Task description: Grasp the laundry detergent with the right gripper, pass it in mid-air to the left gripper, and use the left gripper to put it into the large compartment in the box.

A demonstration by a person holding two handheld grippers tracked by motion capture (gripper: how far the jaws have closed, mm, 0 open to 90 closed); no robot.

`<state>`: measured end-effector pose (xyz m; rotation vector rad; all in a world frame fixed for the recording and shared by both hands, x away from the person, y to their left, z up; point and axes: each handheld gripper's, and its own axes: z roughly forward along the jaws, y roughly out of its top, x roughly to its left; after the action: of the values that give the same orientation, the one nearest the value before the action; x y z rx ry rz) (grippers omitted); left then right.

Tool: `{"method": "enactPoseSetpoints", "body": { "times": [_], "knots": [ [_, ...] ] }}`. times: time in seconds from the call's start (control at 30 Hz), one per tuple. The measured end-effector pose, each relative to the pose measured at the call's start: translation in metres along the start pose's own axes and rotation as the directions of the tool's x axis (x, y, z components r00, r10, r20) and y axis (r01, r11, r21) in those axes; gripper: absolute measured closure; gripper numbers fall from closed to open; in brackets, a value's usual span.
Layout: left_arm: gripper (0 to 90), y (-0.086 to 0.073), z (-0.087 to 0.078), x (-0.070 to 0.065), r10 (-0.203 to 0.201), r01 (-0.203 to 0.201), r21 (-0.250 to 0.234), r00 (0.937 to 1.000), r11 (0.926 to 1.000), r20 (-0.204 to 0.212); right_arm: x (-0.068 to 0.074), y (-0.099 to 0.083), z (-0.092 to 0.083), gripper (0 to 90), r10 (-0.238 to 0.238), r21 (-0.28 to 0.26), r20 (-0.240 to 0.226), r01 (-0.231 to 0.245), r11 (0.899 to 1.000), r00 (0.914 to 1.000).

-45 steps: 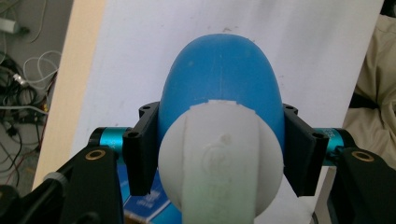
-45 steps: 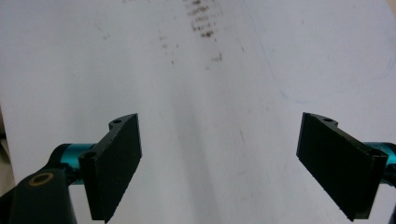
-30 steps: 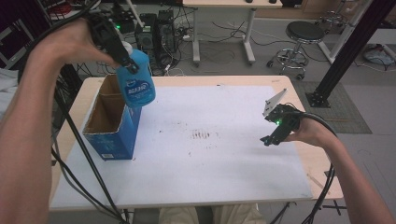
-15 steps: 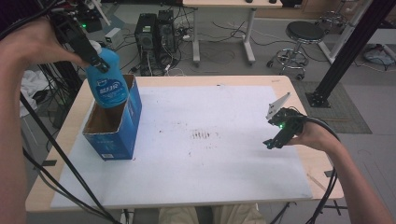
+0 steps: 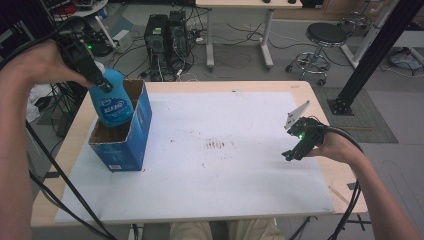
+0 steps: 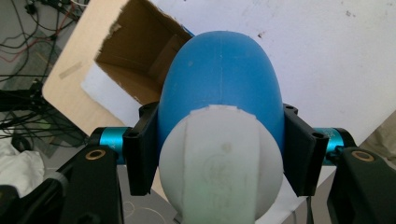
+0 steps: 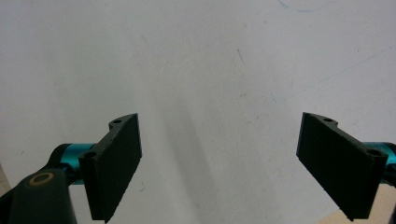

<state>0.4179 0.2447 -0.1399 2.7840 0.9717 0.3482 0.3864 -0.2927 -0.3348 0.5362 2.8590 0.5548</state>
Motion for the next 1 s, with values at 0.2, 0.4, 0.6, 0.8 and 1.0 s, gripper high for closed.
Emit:
{"method": "enactPoseSetpoints", "body": {
  "times": [0.2, 0.4, 0.6, 0.8, 1.0],
  "knots": [
    [38.3, -0.004, 0.031, -0.001, 0.006, -0.007, 0.041, 0.9997, 0.9991, 0.022, 0.001, 0.000, 0.003, 13.3, 0.001, 0.014, 0.006, -0.001, 1.000, 1.0000],
    [38.2, -0.010, 0.056, -0.002, 0.005, -0.008, 0.058, 0.9990, 0.9983, 0.044, 0.001, -0.002, 0.005, 13.3, 0.003, 0.025, 0.006, -0.003, 1.000, 1.0000],
    [38.2, -0.014, 0.076, -0.005, 0.021, -0.026, 0.079, 0.9982, 0.9965, 0.056, 0.002, -0.003, 0.006, 13.3, 0.003, 0.030, 0.007, -0.003, 1.000, 1.0000],
    [38.2, -0.018, 0.091, -0.008, 0.027, -0.033, 0.089, 0.9974, 0.9955, 0.067, 0.003, -0.004, 0.008, 13.3, 0.005, 0.037, 0.005, -0.005, 0.999, 1.0000],
    [38.2, -0.024, 0.109, -0.011, 0.026, -0.034, 0.107, 0.9972, 0.9937, 0.070, 0.004, -0.005, 0.010, 13.3, 0.006, 0.037, 0.001, -0.006, 0.999, 1.0000]
  ]
}}
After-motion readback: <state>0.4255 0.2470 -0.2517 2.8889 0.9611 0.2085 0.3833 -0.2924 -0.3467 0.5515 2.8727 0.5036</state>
